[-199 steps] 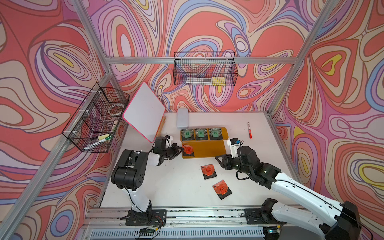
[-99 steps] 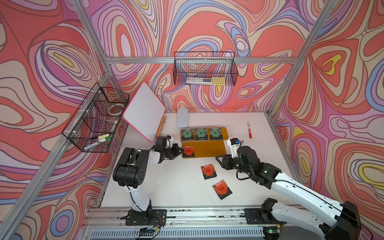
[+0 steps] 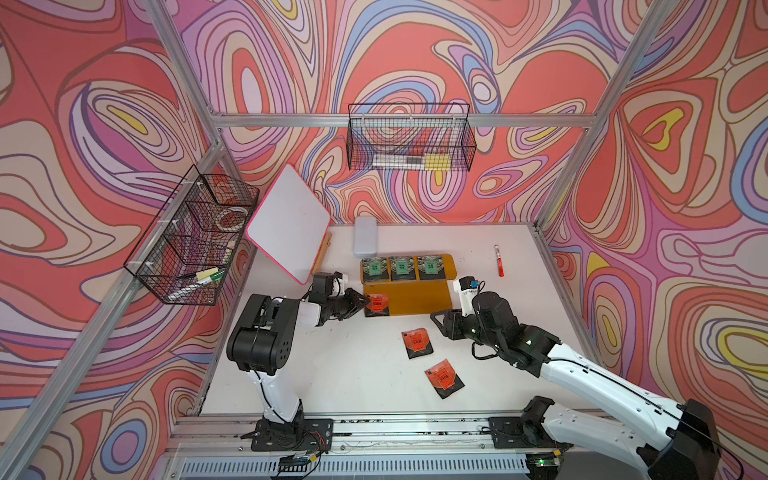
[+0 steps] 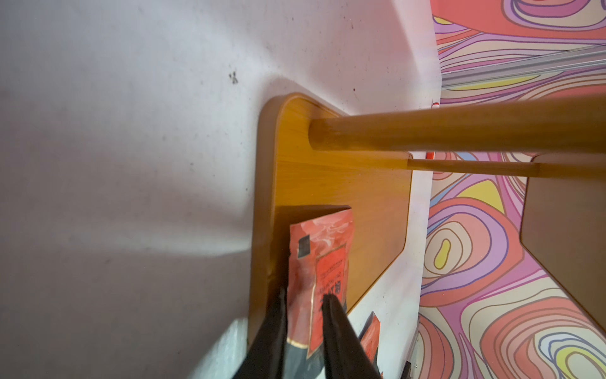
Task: Place the tea bags on the shelf by color
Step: Place the tea bag on the shelf.
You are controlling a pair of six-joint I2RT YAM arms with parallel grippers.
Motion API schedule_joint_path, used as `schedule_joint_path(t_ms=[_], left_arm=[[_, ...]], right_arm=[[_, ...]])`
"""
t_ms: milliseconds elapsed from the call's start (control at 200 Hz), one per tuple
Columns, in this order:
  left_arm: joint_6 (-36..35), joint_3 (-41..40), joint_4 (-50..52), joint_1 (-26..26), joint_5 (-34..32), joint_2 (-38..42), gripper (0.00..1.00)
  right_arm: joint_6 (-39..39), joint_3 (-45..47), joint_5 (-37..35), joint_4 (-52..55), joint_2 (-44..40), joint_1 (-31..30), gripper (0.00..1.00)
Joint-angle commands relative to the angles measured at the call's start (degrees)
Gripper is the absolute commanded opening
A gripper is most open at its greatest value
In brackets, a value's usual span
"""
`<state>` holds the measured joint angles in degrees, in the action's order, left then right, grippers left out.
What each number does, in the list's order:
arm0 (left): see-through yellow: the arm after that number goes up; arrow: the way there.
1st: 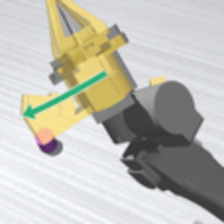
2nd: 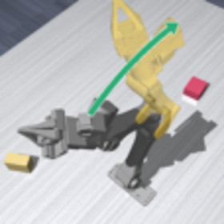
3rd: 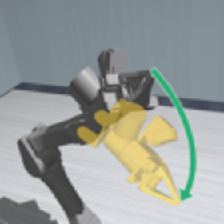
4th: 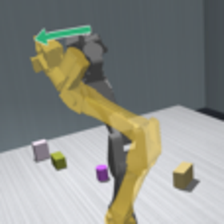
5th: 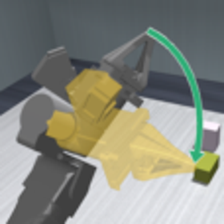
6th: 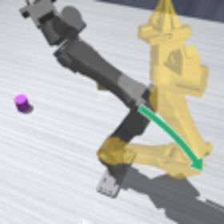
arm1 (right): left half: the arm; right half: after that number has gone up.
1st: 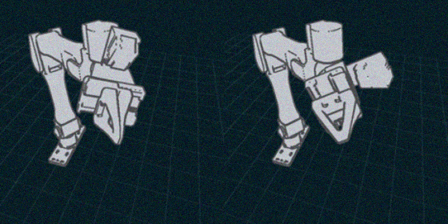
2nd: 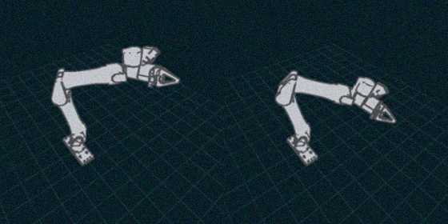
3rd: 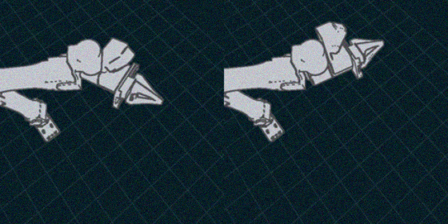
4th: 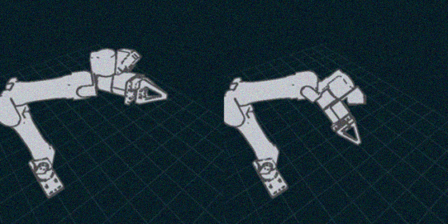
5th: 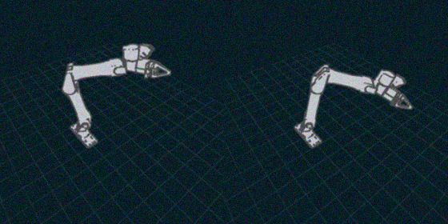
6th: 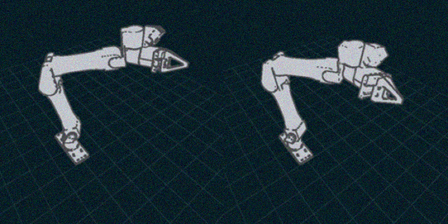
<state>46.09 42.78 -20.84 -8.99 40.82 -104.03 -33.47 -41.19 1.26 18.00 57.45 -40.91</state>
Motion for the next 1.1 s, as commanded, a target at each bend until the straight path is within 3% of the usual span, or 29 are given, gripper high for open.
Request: schedule_joint_path(t_ms=[0, 195, 476, 776, 1097], left_arm=[[-0.6, 0.0, 1.2, 0.6, -1.2, 0.3, 0.3], [-0.6, -0.1, 2.3, 0.9, -1.8, 1.5, 0.42], [-0.8, -0.4, 4.8, 1.4, -3.1, 4.3, 0.45], [-0.3, -4.4, 6.2, 1.6, -5.5, 10.1, 0.56], [-0.6, -12.5, 10.0, 1.6, -8.4, 22.9, 0.89]], right_arm=[[0.4, -0.6, -0.3, -0.2, 0.1, 0.1, 0.48], [0.3, -0.6, -0.3, -0.1, -0.3, 0.1, 0.48], [0.1, 0.1, -0.3, -0.4, 0.0, 0.1, 0.48], [-2.1, 0.7, 1.7, 1.2, 3.7, 0.1, 0.49], [-8.8, 4.7, 4.5, 1.0, 4.7, 0.1, 0.53]])
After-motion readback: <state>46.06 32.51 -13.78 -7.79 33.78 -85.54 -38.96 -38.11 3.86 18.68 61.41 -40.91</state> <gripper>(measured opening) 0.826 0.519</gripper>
